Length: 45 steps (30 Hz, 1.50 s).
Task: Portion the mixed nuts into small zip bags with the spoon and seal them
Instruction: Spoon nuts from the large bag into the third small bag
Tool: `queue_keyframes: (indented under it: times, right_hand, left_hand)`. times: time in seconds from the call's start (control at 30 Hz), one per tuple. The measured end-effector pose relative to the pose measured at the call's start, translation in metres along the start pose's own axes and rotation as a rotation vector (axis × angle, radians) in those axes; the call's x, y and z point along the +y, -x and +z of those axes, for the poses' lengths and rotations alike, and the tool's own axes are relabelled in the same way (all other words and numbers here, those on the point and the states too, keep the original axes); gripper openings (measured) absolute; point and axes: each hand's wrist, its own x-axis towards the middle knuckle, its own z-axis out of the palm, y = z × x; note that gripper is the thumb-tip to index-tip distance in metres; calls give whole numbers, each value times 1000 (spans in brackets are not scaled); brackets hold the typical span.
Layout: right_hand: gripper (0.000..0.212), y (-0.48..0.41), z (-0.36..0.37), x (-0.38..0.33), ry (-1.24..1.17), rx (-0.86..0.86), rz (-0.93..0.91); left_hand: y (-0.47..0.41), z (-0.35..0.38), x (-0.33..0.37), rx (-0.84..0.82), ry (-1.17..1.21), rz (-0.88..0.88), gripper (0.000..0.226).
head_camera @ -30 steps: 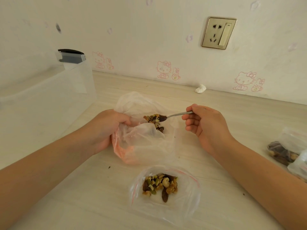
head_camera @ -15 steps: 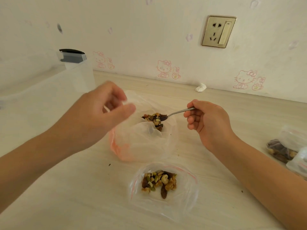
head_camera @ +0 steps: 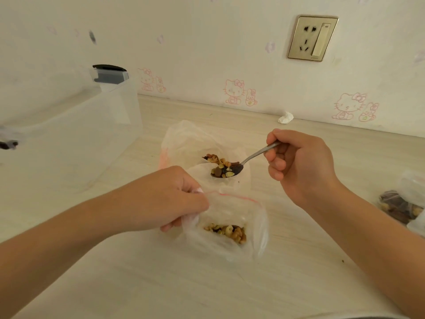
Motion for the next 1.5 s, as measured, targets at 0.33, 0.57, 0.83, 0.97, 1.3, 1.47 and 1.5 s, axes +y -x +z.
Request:
queue_keyframes:
  times: [0.33,0.57,0.83,0.97,1.3,1.47,1.5]
  right_hand:
    - [31,24,2,-1,305,-385,-536]
    - [34,22,0,-5,234,-257,-530]
    - [29,1,-2,3,412,-47,-435]
    - [28,2,-3,7,473,-170,-406]
    - [27,4,1,11,632,-222,-411]
    - [31,1,-4,5,674,-97,-431]
    - [32,0,-4,5,682,-73,-423]
  left_hand:
    - [-13,-7,3,-66,215,-221,47]
    - [-14,-6,-3,-98,192,-153,43]
    - [-24,-30,-20,413,314,136,45]
    - [-49,-35,-52,802,389,93,24]
    - [-67,-32,-45,321,661,-177,66]
    - [-62,-26,-39,333,558,-185,22]
    - [-62,-25,-37,351,556,-190,20]
